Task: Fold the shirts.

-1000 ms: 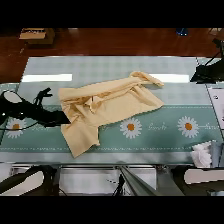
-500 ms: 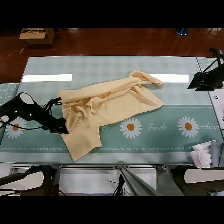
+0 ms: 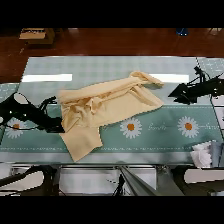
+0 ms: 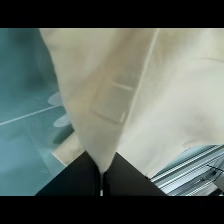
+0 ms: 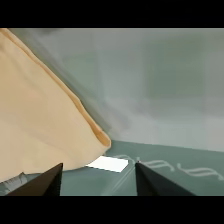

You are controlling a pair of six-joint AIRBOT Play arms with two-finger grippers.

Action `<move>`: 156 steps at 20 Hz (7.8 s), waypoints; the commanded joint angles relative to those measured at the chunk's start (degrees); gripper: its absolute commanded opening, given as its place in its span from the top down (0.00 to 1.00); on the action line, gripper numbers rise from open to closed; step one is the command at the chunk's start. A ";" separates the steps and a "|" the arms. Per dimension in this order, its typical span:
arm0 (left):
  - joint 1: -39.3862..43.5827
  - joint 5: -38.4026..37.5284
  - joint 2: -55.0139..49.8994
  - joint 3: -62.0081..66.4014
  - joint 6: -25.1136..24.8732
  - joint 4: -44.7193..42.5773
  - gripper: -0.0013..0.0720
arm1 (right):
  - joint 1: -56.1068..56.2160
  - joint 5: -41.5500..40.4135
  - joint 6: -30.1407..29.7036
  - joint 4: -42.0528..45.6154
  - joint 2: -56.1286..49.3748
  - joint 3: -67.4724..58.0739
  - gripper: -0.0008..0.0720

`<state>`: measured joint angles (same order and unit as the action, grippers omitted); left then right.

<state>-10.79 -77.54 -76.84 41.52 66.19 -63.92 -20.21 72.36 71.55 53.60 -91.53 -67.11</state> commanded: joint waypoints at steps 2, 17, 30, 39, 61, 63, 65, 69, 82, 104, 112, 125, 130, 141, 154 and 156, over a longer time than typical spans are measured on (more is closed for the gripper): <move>-0.26 0.22 0.09 0.00 -0.15 0.72 0.94 | 5.29 -8.70 -0.04 -2.14 0.02 5.79 0.27; -0.26 3.02 14.93 32.92 -0.96 12.35 0.94 | 4.66 -6.10 -2.69 -3.82 19.26 -11.10 0.95; -0.26 19.21 42.32 67.93 12.26 3.52 0.94 | 2.51 -25.22 15.37 12.96 55.98 -35.91 0.95; -0.26 -16.87 45.46 60.65 22.62 -0.72 0.94 | 3.63 26.23 11.34 34.12 55.89 -35.36 0.95; 4.46 49.46 6.45 9.60 1.84 33.99 0.94 | 6.45 -14.91 12.41 10.19 2.29 -24.79 0.95; 6.14 52.41 3.26 11.78 -2.62 33.97 0.94 | 6.45 -18.84 12.41 8.98 0.50 -24.79 0.95; 7.85 54.90 0.76 13.86 -4.66 33.97 0.94 | 6.45 -19.80 12.41 7.91 -1.55 -24.79 0.95; 9.86 53.72 -2.32 14.69 -4.57 33.97 0.94 | 6.45 -17.07 12.39 8.26 -4.02 -24.79 0.93; -23.28 -16.87 1.46 16.02 4.44 5.27 0.48 | -9.84 13.57 5.68 23.80 12.70 -14.99 0.46; -2.32 9.81 3.32 -11.69 2.01 15.10 0.94 | -11.47 9.35 1.25 15.47 19.02 5.33 0.32; -2.78 6.56 3.41 -11.69 -1.09 14.91 0.94 | -14.01 11.30 -3.91 10.71 19.02 19.61 0.24; -2.78 6.43 3.41 -11.67 -3.08 16.15 0.94 | -13.97 2.86 -5.73 8.20 19.02 33.42 0.36; -2.78 6.32 4.15 -8.31 -6.64 23.06 0.94 | -13.97 1.73 -10.08 -3.54 19.02 33.73 0.70; -2.78 3.69 22.40 37.70 -3.45 27.56 0.94 | -13.97 2.38 -16.72 -36.30 37.99 9.11 0.95; -2.78 11.41 39.91 73.85 9.40 13.94 0.95 | -13.99 -9.53 10.19 -2.80 54.01 -43.36 0.95; -2.78 7.91 42.97 73.85 15.23 5.70 0.95 | -13.99 0.57 11.41 3.08 54.31 -46.62 0.95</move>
<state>-13.56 -66.87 -38.24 114.10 73.25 -47.11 -34.20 63.00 77.01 44.69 -38.59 -107.44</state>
